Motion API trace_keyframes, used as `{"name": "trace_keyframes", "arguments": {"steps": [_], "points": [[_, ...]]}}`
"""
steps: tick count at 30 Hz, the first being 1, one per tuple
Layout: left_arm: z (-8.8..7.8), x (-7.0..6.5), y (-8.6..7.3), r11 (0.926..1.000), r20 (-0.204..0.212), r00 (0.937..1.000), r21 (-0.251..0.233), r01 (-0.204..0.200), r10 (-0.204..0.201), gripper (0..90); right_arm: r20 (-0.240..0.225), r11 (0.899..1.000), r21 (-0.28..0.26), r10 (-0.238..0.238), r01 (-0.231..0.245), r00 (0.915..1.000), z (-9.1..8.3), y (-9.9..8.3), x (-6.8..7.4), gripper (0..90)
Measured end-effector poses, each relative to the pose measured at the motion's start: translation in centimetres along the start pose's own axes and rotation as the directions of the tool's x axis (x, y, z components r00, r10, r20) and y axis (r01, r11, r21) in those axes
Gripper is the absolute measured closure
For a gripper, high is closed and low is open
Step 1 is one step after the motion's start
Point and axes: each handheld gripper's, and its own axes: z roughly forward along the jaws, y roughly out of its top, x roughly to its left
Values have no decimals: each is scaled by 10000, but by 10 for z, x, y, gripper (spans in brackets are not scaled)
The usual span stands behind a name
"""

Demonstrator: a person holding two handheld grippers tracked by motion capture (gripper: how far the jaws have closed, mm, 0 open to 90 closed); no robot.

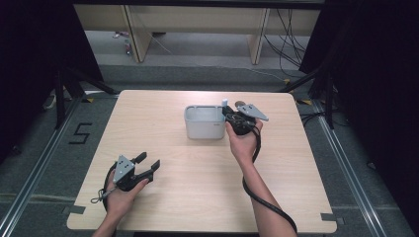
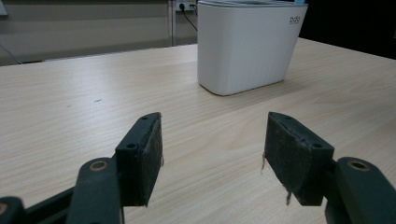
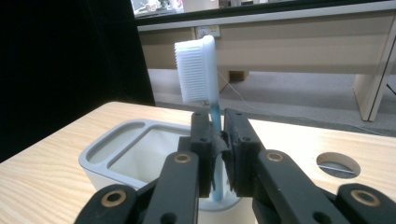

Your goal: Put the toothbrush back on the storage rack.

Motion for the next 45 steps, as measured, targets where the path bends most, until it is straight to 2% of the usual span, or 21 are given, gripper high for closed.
{"name": "trace_keyframes", "arguments": {"steps": [2, 4, 7, 10, 11, 13, 17, 19, 22, 23, 26, 27, 29, 30, 32, 38, 40, 43, 45], "points": [[0, 0, 0, 10000, 72, 10000, 5, 19, -19, 367, 56, 9998, -21, -188, 188, 9998, 1, -2, -1, 828], [0, 0, 0, 10000, 7, 10000, 6, 23, -23, 367, 60, 10000, 42, -22, 22, 10000, 1, -3, -1, 827], [0, 0, 0, 10000, 13, 10000, -6, 18, -18, 367, 37, 9998, 143, -138, 137, 9999, 1, -5, -2, 827], [0, 0, 0, 10000, 82, 10000, 0, 27, -27, 367, 15, 9998, 181, -39, 39, 10000, 2, -7, -1, 826], [0, 1, 0, 10000, 95, 9999, -11, 40, -40, 367, 43, 9997, 110, -238, 238, 9997, 3, -7, -3, 826], [0, 0, 0, 10000, 77, 10000, 13, 30, -30, 367, 43, 9999, 162, -15, 15, 10000, 3, -8, -1, 825], [0, 0, 0, 10000, 76, 10000, 5, 33, -34, 367, 29, 9997, 111, -210, 209, 9998, 4, -9, -3, 825], [0, 0, 0, 10000, 83, 10000, -2, 40, -40, 367, 54, 9998, 192, 22, -23, 10000, 4, -10, -2, 825], [0, 0, 0, 10000, 76, 10000, 6, 15, -15, 367, 60, 9997, 179, -141, 140, 9999, 4, -11, -4, 825], [0, 0, 0, 10000, 42, 10000, 38, 9, -9, 367, 78, 9997, 228, 17, -18, 10000, 3, -11, -3, 825], [0, 0, 0, 10000, 65, 10000, 28, 23, -23, 367, 142, 9997, 231, 76, -79, 9999, 3, -12, -3, 825], [0, 0, 0, 10000, 72, 10000, 14, 35, -35, 367, 114, 9997, 224, -63, 60, 9999, 3, -12, -4, 825], [-1, 0, 1, 9999, 11, 10000, 157, 15, -15, 367, 109, 9997, 234, -16, 14, 9999, 3, -12, -4, 819], [-1, 0, 1, 9999, 7, 10000, 155, 7, -7, 367, 124, 9995, 291, 120, -124, 9999, 3, -12, -3, 811], [0, 0, 0, 10000, 90, 10000, -1, 25, -25, 368, 111, 9995, 300, 87, -90, 9999, 3, -12, -4, 779], [0, 0, 0, 10000, 88, 10000, -4, 27, -27, 367, 212, 9993, 375, 32, -40, 9998, 2, -14, -7, 636], [0, 0, 0, 10000, 82, 10000, -7, 30, -30, 367, 113, 9990, 398, 187, -191, 9998, -1, -13, -7, 595], [0, 1, 0, 10000, 85, 9999, -17, 58, -58, 367, 135, 9981, 571, 222, -229, 9997, -4, -11, -8, 541], [0, 1, 0, 10000, 81, 10000, -39, 56, -56, 367, 135, 9971, 760, 74, -84, 9999, -6, -10, -10, 513]]}}
